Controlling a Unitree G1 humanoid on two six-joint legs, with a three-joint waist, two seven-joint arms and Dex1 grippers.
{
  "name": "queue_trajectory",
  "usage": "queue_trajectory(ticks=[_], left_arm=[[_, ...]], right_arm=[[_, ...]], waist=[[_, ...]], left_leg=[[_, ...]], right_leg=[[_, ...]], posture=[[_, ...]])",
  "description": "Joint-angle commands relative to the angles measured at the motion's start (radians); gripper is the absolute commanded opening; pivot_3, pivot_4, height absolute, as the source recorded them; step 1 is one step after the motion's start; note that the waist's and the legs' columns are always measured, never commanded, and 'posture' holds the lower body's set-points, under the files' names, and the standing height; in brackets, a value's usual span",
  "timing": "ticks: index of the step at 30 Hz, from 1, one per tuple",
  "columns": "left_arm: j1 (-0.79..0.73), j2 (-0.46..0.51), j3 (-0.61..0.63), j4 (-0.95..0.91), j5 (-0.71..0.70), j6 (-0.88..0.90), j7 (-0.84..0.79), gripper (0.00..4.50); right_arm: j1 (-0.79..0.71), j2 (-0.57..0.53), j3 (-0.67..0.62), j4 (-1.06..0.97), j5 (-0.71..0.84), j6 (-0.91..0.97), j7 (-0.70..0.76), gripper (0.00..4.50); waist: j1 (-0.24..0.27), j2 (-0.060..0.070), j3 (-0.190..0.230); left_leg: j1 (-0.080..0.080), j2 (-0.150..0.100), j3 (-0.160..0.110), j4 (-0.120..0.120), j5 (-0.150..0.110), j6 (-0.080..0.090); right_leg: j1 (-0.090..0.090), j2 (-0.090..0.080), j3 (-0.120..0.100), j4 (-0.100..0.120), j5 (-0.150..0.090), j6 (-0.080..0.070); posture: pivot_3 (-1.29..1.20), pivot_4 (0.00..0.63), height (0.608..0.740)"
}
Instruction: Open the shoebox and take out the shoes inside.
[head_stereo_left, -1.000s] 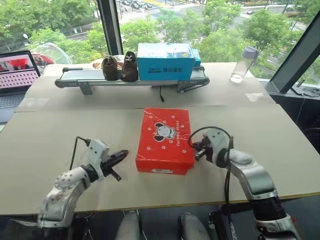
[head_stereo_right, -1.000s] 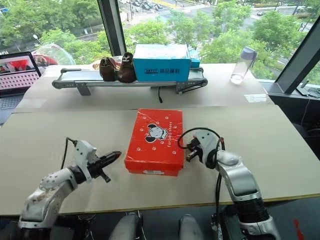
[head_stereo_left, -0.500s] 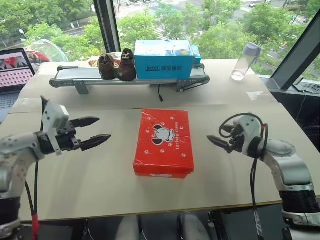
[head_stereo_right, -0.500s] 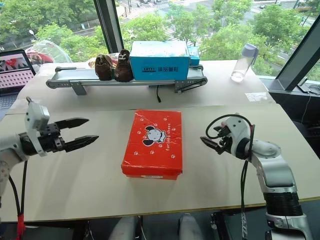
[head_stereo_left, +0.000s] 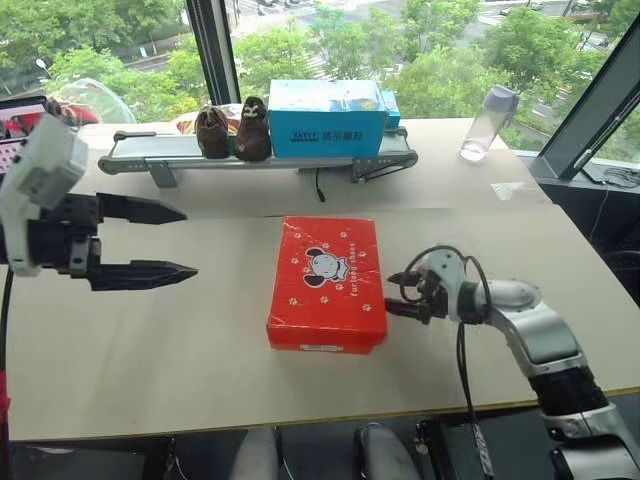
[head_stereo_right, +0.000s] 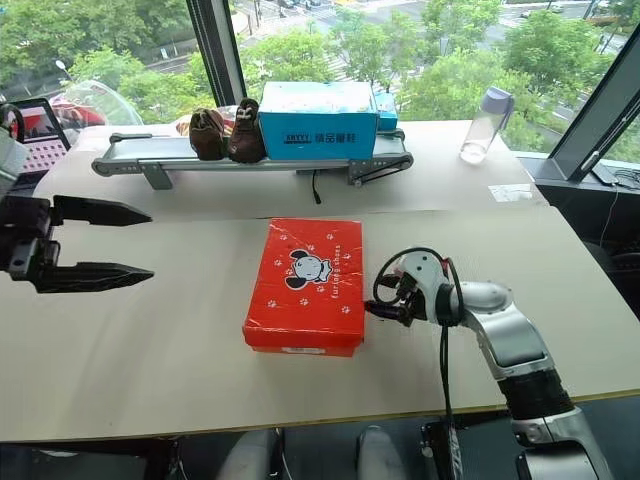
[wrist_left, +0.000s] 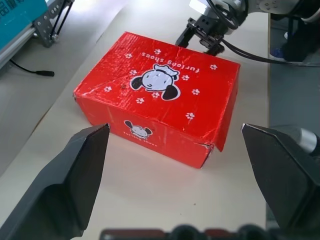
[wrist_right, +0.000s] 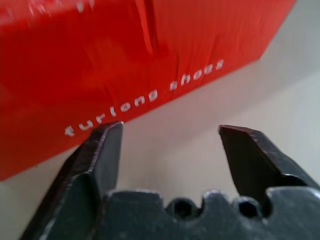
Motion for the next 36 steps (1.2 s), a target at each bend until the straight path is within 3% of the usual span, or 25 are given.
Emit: queue_trajectory(ticks=[1,6,10,14,19,26,31,36], left_arm=[[-0.024,0.04,0.063,-0.021,-0.026,0.021,-0.018,4.5],[-0.02,0.056,0.106,-0.027,-0.043,0.057,-0.022,4.5],[-0.004,0.053,0.142,-0.032,-0.024,0.067,-0.023,4.5],[0.012,0.066,0.19,-0.029,-0.017,0.089,-0.039,4.5],[0.032,0.081,0.212,-0.036,0.012,0.083,-0.056,4.5],[-0.111,0.22,0.217,0.035,-0.115,0.162,-0.046,4.5],[-0.133,0.272,0.207,0.028,-0.125,0.174,-0.065,4.5],[-0.108,0.254,0.214,0.023,-0.104,0.189,-0.08,4.5]], right_arm=[[-0.073,0.022,0.003,-0.016,0.05,0.026,0.044,1.63],[-0.145,0.021,-0.012,-0.074,0.181,0.2,0.124,0.05],[-0.205,0.044,-0.025,-0.103,0.261,0.294,0.125,0.05],[-0.345,0.144,-0.012,-0.075,0.307,0.341,0.084,0.05],[-0.506,0.366,0.067,0.093,0.214,0.227,-0.017,0.05],[-0.618,0.584,0.177,0.355,0.056,0.041,-0.091,0.05],[-0.62,0.648,0.225,0.473,-0.042,-0.067,-0.115,0.05],[-0.601,0.616,0.186,0.381,-0.014,0.013,-0.096,0.05]], waist=[[-0.001,0.0,0.001],[0.003,-0.002,0.004],[-0.001,-0.003,0.005],[-0.004,-0.002,0.007],[-0.014,-0.002,0.007],[-0.022,-0.006,0.007],[-0.025,-0.005,0.008],[-0.026,-0.005,0.008]], left_leg=[[0.0,0.0,0.0,0.0,0.0,0.0],[0.0,0.0,0.0,0.0,0.0,0.0],[0.0,0.0,0.0,0.0,0.0,0.0],[0.0,0.001,0.0,0.0,0.0,0.0],[0.001,0.001,0.0,-0.001,0.0,0.0],[-0.003,0.003,-0.001,-0.001,0.0,0.0],[-0.002,0.004,-0.001,-0.003,0.0,0.0],[-0.003,0.014,-0.001,-0.001,0.0,-0.001]], right_leg=[[0.0,0.0,0.0,0.0,0.0,0.0],[0.0,0.0,0.0,0.0,0.0,0.0],[0.0,0.0,0.0,0.001,0.0,0.0],[-0.001,0.001,0.0,0.002,0.0,0.0],[-0.001,0.002,0.0,0.004,0.001,0.0],[-0.003,0.005,0.0,0.002,0.004,0.005],[-0.005,0.006,0.0,0.004,0.002,0.003],[-0.005,0.016,0.0,0.004,0.004,-0.001]], posture=[[0.0,0.15,0.74],[0.0,0.15,0.74],[0.0,0.15,0.74],[0.0,0.15,0.74],[0.0,0.15,0.74],[0.0,0.15,0.74],[0.0,0.15,0.74],[0.0,0.15,0.74]])
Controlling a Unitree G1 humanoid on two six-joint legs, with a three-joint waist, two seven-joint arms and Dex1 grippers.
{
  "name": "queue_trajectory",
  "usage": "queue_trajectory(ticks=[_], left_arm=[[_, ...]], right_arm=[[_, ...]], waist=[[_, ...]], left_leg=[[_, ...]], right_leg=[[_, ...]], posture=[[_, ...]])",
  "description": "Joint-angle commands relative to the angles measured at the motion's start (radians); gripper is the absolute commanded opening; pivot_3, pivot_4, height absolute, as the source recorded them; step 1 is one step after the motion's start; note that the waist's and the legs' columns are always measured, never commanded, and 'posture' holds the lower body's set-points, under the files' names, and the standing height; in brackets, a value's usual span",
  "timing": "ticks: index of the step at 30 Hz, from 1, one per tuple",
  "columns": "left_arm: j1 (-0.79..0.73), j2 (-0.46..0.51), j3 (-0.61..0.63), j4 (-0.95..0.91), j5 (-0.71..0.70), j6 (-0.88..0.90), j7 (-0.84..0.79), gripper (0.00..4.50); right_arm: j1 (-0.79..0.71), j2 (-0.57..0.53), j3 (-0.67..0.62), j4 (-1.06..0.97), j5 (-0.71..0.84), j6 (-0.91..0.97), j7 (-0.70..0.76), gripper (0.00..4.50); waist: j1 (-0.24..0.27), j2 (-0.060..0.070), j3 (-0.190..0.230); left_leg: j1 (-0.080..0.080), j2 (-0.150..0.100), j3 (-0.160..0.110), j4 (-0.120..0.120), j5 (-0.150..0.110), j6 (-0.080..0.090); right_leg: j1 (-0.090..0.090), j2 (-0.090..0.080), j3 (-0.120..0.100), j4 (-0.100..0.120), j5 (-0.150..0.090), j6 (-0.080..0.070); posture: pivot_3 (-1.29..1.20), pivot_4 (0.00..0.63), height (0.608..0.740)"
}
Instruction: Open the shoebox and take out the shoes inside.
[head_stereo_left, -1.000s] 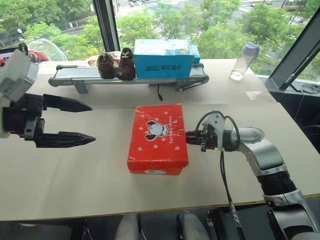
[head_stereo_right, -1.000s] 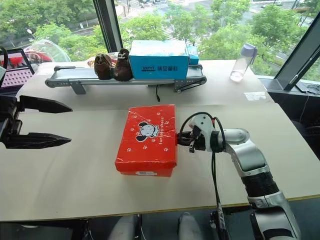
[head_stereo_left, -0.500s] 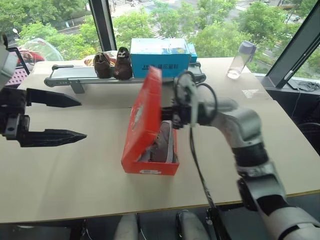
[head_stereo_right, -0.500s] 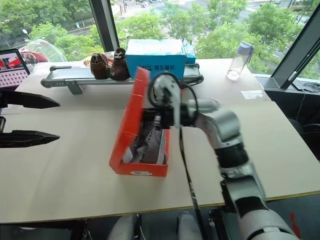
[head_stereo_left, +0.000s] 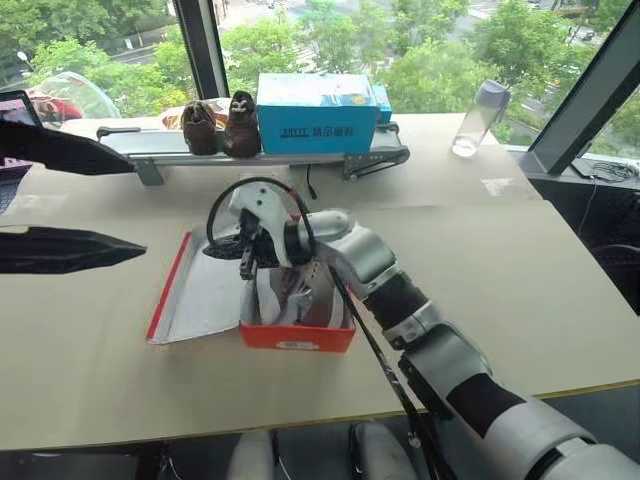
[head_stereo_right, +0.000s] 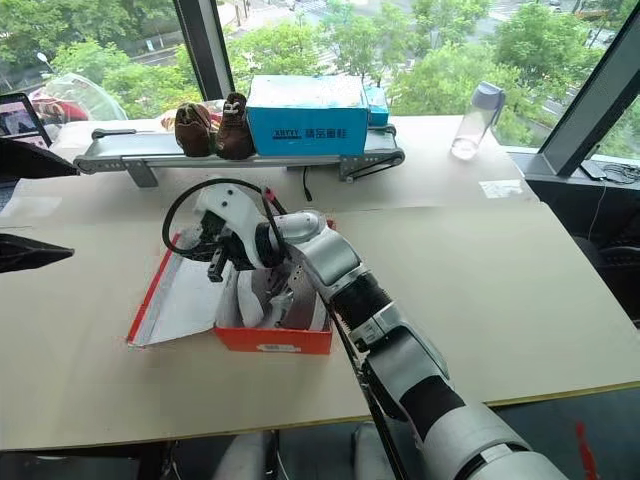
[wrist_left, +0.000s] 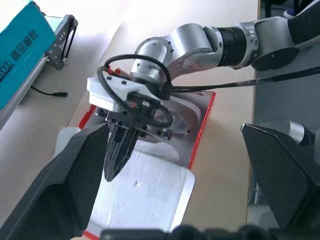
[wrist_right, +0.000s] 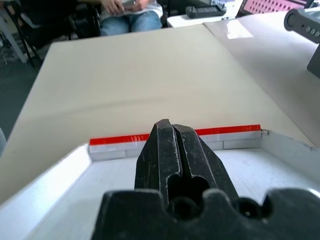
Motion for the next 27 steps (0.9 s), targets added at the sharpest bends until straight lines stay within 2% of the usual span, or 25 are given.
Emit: queue_trajectory(ticks=[1,5,8,11,16,19,24,27], left_arm=[[0.025,-0.005,0.019,-0.003,0.045,-0.004,-0.025,4.5],[0.086,-0.056,-0.007,0.028,0.114,-0.066,-0.048,4.5],[0.141,-0.103,-0.052,0.061,0.182,-0.149,-0.073,4.5],[0.147,-0.128,-0.097,0.086,0.214,-0.213,-0.074,4.5],[0.104,-0.169,-0.207,0.127,0.245,-0.291,-0.063,4.5],[0.072,-0.19,-0.257,0.147,0.262,-0.321,-0.056,4.5],[0.058,-0.212,-0.284,0.143,0.27,-0.322,-0.052,4.5],[0.066,-0.217,-0.274,0.133,0.265,-0.309,-0.05,4.5]], right_arm=[[0.002,-0.058,-0.078,-0.151,0.058,0.101,0.025,0.05],[0.003,-0.212,-0.148,-0.337,0.146,0.292,0.083,0.05],[0.031,-0.424,-0.105,-0.476,0.125,0.369,0.168,0.05],[0.07,-0.535,-0.047,-0.542,0.101,0.37,0.208,0.05],[0.125,-0.606,0.049,-0.569,0.002,0.256,0.229,0.05],[0.111,-0.631,0.084,-0.593,-0.007,0.177,0.316,0.05],[0.062,-0.655,0.091,-0.572,-0.015,0.102,0.422,0.05],[0.038,-0.638,0.069,-0.541,-0.017,0.073,0.425,0.05]], waist=[[0.0,0.0,0.0],[0.012,0.001,0.001],[0.015,0.002,0.001],[0.016,0.001,0.001],[0.002,0.001,0.001],[0.003,0.001,0.001],[0.006,0.001,0.001],[0.008,0.001,0.001]], left_leg=[[0.0,0.001,0.0,0.0,0.0,0.0],[0.0,0.002,0.001,0.0,0.003,-0.005],[0.001,0.003,0.001,0.0,0.003,-0.005],[0.001,0.003,0.002,-0.001,0.003,-0.005],[0.001,0.004,0.003,-0.001,0.003,-0.005],[0.0,0.004,0.003,0.0,0.003,-0.005],[-0.002,0.004,0.003,0.002,0.003,-0.005],[-0.002,0.004,0.002,0.002,0.003,-0.005]], right_leg=[[-0.001,0.001,0.0,0.001,0.0,-0.001],[-0.006,0.001,0.0,0.011,-0.002,-0.007],[-0.007,0.002,0.0,0.015,-0.005,-0.011],[-0.008,0.002,0.0,0.015,-0.006,-0.013],[-0.01,0.003,0.001,0.016,-0.005,-0.011],[-0.011,0.003,0.001,0.016,-0.005,-0.01],[-0.011,0.003,0.001,0.016,-0.004,-0.009],[-0.01,0.003,0.001,0.016,-0.005,-0.009]], posture=[[0.0,0.15,0.74],[0.0,0.15,0.74],[0.0,0.15,0.74],[0.0,0.15,0.74],[0.0,0.15,0.74],[0.0,0.15,0.74],[0.0,0.15,0.74],[0.0,0.15,0.74]])
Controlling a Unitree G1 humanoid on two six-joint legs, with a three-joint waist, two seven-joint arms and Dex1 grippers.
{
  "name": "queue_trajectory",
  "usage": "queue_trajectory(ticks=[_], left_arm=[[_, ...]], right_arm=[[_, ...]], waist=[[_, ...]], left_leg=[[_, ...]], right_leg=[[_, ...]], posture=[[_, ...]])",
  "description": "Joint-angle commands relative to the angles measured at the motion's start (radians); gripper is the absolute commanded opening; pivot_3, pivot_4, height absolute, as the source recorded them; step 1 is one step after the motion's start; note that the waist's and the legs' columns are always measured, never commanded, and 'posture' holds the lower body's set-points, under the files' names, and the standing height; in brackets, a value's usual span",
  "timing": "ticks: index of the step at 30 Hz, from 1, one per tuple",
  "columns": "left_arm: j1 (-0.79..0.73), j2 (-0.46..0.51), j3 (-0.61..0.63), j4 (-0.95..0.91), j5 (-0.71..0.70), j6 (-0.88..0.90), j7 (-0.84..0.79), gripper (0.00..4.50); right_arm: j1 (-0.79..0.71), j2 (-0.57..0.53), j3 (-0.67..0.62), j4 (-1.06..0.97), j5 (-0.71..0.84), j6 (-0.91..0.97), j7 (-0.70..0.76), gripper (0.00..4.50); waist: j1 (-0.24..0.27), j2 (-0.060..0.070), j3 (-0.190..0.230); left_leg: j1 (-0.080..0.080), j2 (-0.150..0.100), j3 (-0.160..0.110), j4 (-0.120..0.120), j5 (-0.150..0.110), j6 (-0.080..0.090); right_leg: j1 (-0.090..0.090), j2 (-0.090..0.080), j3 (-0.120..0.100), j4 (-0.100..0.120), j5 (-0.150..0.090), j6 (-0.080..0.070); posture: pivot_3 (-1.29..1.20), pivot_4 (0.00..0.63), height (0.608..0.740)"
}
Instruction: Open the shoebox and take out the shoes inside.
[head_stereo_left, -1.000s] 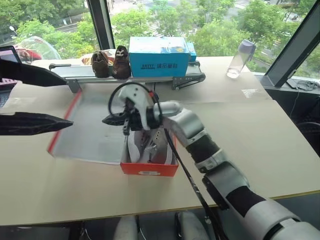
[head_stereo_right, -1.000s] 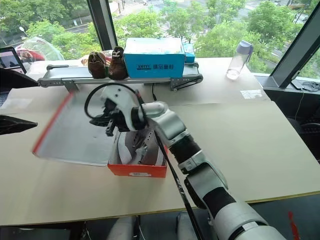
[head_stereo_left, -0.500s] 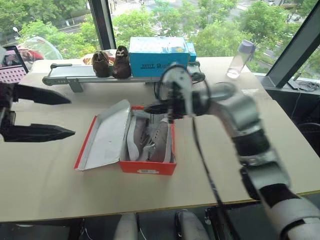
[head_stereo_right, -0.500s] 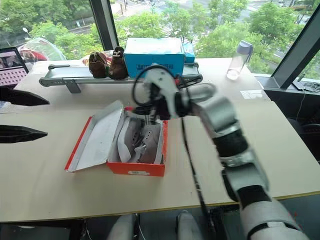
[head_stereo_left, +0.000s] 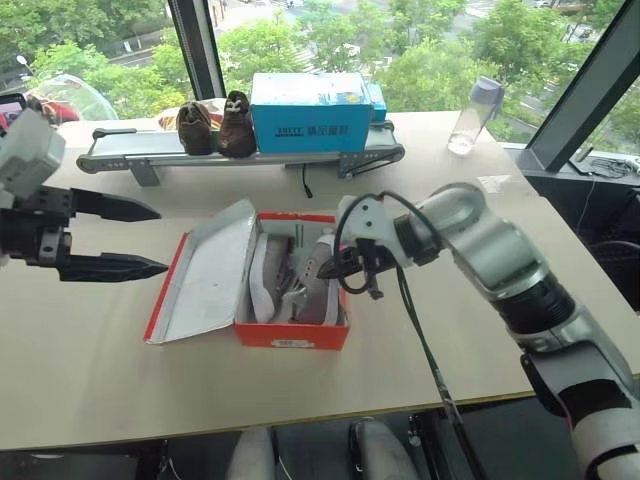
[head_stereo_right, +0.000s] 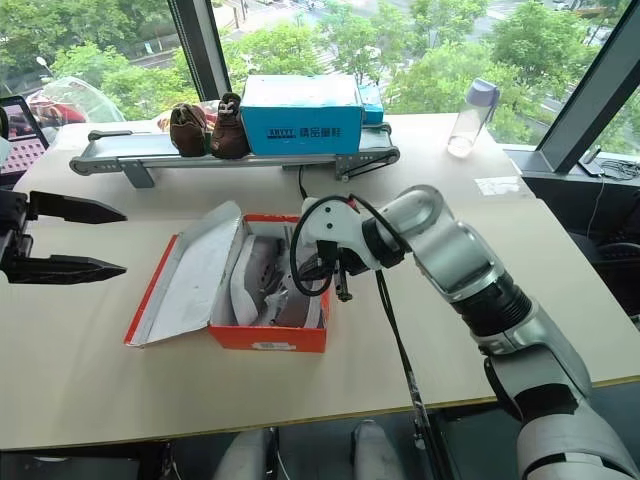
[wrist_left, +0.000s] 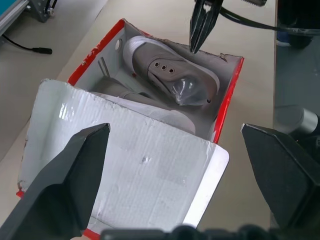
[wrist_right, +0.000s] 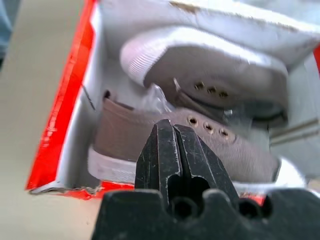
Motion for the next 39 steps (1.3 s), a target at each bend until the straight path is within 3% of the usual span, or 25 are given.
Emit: queue_trajectory(ticks=[1,3,14,25,30,39], left_arm=[[-0.005,0.004,0.031,-0.02,0.001,-0.002,0.005,4.5],[0.005,0.004,0.044,-0.026,-0.001,0.008,0.007,4.5],[-0.012,0.007,0.035,-0.023,0.001,0.004,0.015,4.5],[0.013,-0.009,0.061,-0.071,-0.016,0.033,0.044,4.5],[0.043,-0.012,0.097,-0.088,-0.015,0.052,0.053,4.5],[0.098,-0.031,0.155,-0.133,-0.026,0.081,0.079,4.5]], right_arm=[[-0.043,0.009,-0.043,0.013,0.01,-0.028,0.024,0.3],[-0.055,0.004,-0.056,0.011,0.035,-0.013,0.056,0.7],[-0.142,0.034,0.014,0.067,-0.037,-0.28,0.224,4.45],[-0.189,0.202,0.139,0.357,-0.233,-0.736,0.237,4.45],[-0.207,0.194,0.19,0.427,-0.247,-0.836,0.31,4.45],[-0.284,0.138,0.356,0.473,-0.179,-0.889,0.317,4.45]], waist=[[0.0,0.0,0.0],[0.001,0.0,0.0],[0.0,0.0,0.0],[-0.003,0.0,0.0],[-0.001,0.0,0.0],[-0.003,0.0,0.0]], left_leg=[[0.0,0.0,0.0,0.0,0.0,0.0],[0.0,0.0,0.0,0.0,0.0,0.0],[0.0,0.0,0.0,0.0,0.0,0.0],[0.0,0.0,0.0,0.0,0.0,0.0],[0.0,0.0,0.0,0.0,0.001,-0.001],[0.001,0.0,0.0,-0.001,0.001,-0.002]], right_leg=[[0.0,0.0,0.0,0.0,0.0,0.0],[0.0,0.0,0.0,0.0,0.0,0.0],[0.0,0.0,0.0,0.0,0.0,0.0],[0.0,0.0,0.0,0.001,0.0,0.0],[0.0,0.0,0.0,0.0,0.0,0.0],[0.001,0.0,0.0,0.001,0.0,0.0]], posture=[[0.0,0.15,0.74],[0.0,0.15,0.74],[0.0,0.15,0.74],[0.0,0.15,0.74],[0.0,0.15,0.74],[0.0,0.15,0.74]])
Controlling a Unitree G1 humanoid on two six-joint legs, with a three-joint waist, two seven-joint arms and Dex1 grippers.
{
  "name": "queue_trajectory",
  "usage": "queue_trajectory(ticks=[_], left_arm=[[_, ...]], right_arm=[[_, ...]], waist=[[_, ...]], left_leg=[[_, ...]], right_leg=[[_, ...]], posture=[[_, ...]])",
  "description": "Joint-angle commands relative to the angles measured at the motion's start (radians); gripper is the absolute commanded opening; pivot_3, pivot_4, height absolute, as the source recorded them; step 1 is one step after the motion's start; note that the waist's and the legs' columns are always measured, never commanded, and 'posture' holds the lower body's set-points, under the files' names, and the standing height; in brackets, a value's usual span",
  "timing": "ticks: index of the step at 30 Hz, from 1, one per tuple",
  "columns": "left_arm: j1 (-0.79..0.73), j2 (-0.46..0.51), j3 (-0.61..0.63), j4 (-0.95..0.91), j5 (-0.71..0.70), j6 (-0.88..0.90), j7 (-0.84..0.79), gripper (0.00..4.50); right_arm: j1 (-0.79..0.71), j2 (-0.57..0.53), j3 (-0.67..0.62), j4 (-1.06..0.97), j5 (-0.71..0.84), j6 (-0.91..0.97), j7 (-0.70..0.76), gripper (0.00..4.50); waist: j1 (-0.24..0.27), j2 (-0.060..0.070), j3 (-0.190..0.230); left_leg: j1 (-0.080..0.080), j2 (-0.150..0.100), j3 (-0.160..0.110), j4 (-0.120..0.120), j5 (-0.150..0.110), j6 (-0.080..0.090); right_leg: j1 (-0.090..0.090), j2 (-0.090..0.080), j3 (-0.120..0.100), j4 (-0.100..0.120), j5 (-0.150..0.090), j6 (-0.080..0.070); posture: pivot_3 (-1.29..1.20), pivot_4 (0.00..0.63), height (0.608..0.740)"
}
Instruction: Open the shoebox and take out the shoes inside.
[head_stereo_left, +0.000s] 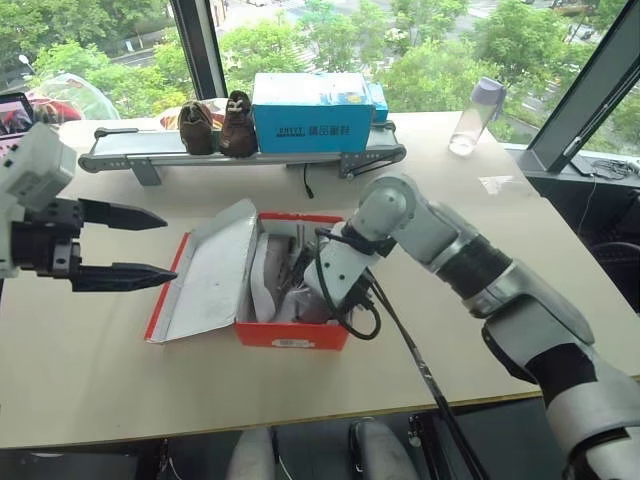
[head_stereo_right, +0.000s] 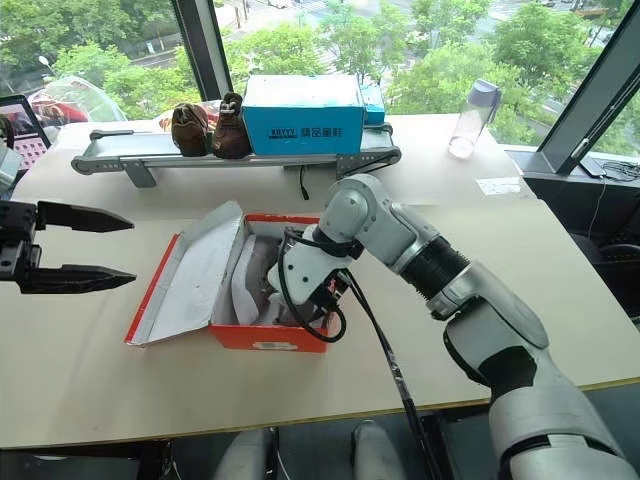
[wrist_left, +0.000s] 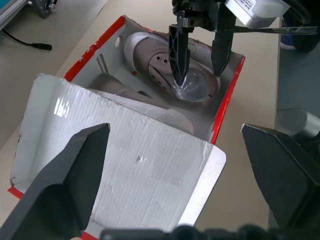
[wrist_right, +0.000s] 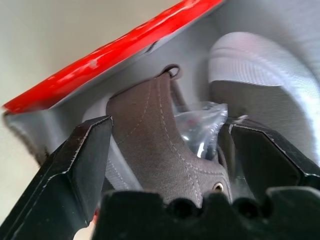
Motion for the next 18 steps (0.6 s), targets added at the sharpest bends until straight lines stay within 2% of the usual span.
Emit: queue_trajectory(ticks=[1,4,7,18], left_arm=[[0.015,0.0,0.068,-0.036,-0.012,0.02,0.01,4.5],[0.033,-0.003,0.092,-0.047,-0.012,0.032,0.013,4.5],[0.04,-0.005,0.103,-0.057,-0.015,0.04,0.017,4.5],[0.021,-0.002,0.078,-0.044,-0.008,0.02,0.026,4.5]], right_arm=[[-0.033,-0.02,0.056,0.004,0.029,-0.047,0.053,4.45],[-0.017,-0.014,0.096,0.01,0.018,-0.065,0.053,4.45],[-0.004,0.002,0.117,0.036,-0.013,-0.074,0.053,3.8],[0.015,0.034,0.09,0.072,-0.041,-0.092,0.053,0.16]], waist=[[0.0,0.0,0.0],[0.002,0.0,0.0],[0.002,0.0,0.0],[0.003,-0.001,0.0]], left_leg=[[0.0,0.0,0.0,0.0,0.0,0.0],[0.001,0.0,0.0,0.0,0.0,0.0],[0.002,0.0,0.0,-0.001,0.0,0.0],[0.004,0.0,0.0,-0.001,0.0,-0.001]], right_leg=[[0.0,0.0,0.0,0.0,0.0,0.0],[0.0,0.0,0.0,0.0,0.0,0.0],[0.002,0.0,0.0,0.0,0.0,0.0],[0.003,0.0,0.0,0.0,0.0,0.0]], posture=[[0.0,0.15,0.74],[0.0,0.15,0.74],[0.0,0.15,0.74],[0.0,0.15,0.74]])
